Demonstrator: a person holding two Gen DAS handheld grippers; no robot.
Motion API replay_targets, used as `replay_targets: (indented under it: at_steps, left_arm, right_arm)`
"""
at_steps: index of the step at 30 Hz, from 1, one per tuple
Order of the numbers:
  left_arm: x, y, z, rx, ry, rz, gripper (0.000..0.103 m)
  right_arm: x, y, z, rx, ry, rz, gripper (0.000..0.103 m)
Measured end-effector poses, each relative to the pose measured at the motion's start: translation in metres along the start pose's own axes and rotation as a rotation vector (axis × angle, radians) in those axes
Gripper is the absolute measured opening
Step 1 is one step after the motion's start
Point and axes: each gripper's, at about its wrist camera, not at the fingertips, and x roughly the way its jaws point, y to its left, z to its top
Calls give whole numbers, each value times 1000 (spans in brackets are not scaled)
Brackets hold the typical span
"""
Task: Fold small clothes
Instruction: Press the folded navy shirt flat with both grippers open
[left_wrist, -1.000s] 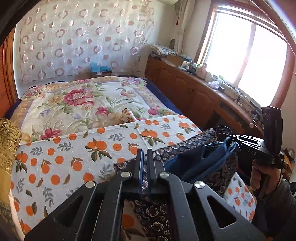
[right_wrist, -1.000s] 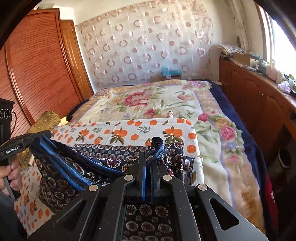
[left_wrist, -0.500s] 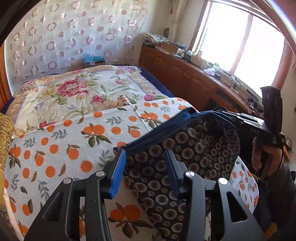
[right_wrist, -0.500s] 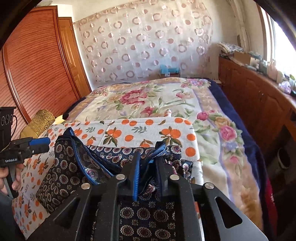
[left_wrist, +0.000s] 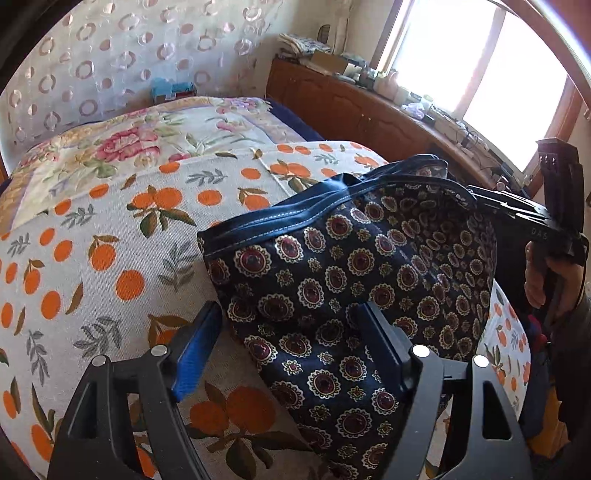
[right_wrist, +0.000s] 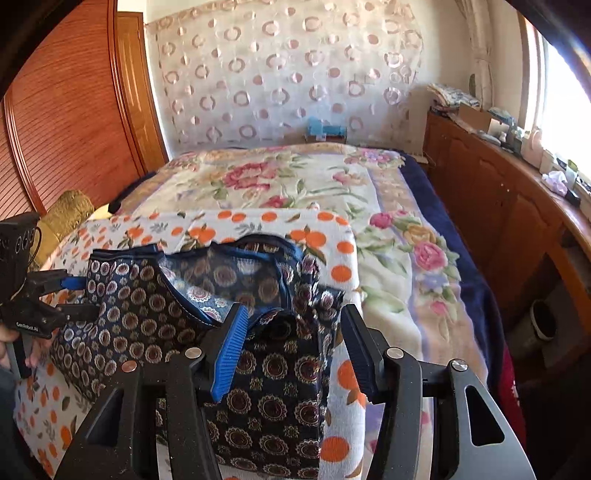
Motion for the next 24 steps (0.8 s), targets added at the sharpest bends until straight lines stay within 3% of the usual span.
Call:
replay_targets:
  at_steps: [6,13,17,23,24]
  left_arm:
    - [2,-10,-2,59,-14,63,78]
    - [8,-21,-4,120,7,121,83]
    - [9,-27,-5,146,16,147,85]
    - [3,-19,-6,105,-5,122,85]
    - [0,-16,-6,88,-16,113,80]
  right_arm:
    - [-8,-2,21,3,-28,35,54]
    - [-38,-2,11,-66,-31,-2,54]
    - [-29,5,-2,-118,31,-16,54]
    - [0,5,22,-87,45,25,54]
    - [6,4,26,-74,49,27,54]
